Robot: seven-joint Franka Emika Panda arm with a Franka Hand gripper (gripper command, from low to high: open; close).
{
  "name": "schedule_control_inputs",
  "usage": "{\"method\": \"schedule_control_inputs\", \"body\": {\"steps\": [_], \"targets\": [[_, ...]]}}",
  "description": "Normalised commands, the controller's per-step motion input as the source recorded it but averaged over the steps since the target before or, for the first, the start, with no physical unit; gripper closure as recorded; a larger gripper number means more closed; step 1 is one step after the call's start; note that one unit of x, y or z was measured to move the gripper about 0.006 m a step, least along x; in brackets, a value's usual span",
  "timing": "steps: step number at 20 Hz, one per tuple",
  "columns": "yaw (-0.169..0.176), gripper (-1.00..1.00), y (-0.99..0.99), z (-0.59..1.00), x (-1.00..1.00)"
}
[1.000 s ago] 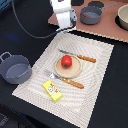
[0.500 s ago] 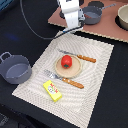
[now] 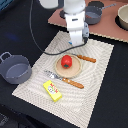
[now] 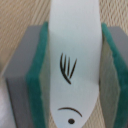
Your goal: Interact with the objects in diverse but meaningful ways.
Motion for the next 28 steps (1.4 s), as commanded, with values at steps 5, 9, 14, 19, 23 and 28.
{"method": "schedule_control_inputs", "body": {"steps": [5, 9, 14, 19, 23, 28], "targets": [[-0.033, -1.0, 0.11, 0.87, -0.01], [-0.055, -1.0, 0.09, 1.0, 0.0], [-0.072, -1.0, -0.09, 0.96, -0.01], [-0.065, -1.0, -0.61, 0.71, -0.18], [-0.061, -1.0, -0.76, 0.75, -0.22], [-0.066, -1.0, -0.74, 0.59, -0.3]]}}
